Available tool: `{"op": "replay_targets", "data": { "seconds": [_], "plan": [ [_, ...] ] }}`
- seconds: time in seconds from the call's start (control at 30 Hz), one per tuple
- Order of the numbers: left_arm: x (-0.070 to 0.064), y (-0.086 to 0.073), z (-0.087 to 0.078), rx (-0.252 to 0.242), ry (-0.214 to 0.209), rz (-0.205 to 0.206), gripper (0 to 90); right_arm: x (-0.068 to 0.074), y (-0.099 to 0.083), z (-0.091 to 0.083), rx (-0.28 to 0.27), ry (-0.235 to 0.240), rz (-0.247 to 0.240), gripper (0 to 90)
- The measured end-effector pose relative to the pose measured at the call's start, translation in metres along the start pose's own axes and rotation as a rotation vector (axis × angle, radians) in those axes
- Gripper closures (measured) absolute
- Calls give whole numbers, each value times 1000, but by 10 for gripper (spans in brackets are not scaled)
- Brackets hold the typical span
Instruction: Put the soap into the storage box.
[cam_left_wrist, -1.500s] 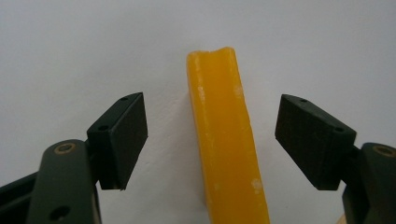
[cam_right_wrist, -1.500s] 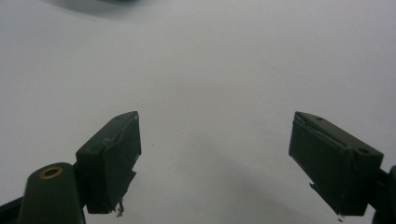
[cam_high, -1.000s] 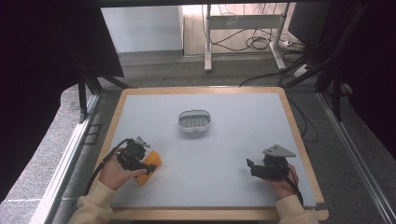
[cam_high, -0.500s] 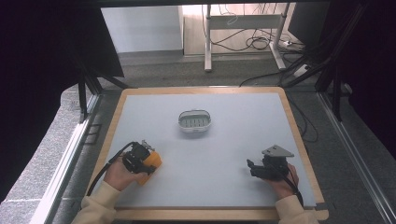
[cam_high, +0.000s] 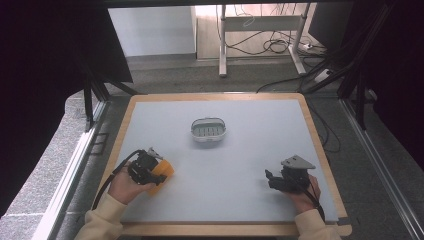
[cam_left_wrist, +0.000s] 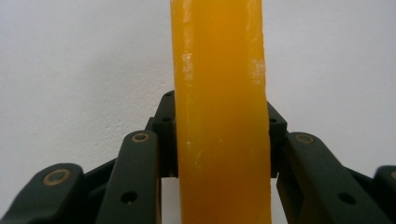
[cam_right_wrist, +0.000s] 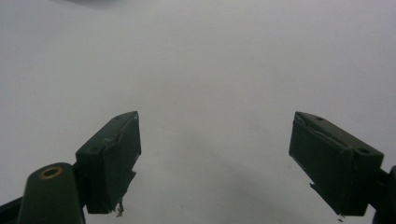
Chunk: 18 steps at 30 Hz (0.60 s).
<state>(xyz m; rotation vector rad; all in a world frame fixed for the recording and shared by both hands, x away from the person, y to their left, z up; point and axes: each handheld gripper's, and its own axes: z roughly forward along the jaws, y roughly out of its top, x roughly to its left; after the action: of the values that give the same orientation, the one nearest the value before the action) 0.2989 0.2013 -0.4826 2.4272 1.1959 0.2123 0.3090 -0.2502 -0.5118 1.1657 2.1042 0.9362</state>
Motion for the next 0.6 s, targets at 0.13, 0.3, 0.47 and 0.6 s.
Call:
{"op": "replay_targets", "data": {
  "seconds": [0.13,0.3,0.47,0.6],
  "plan": [
    [4,-1,-5,-20,-14,-2,615,0,0,0,-1,-2,-1,171],
    [10,-3,-11,-44,-21,-6,616,0,0,0,-8,2,-14,169],
    [13,-4,-16,-57,-18,-2,615,0,0,0,-8,-2,-12,169],
    [15,-4,-21,-77,-9,10,616,-1,0,0,-13,-6,-12,169]
  ]
}}
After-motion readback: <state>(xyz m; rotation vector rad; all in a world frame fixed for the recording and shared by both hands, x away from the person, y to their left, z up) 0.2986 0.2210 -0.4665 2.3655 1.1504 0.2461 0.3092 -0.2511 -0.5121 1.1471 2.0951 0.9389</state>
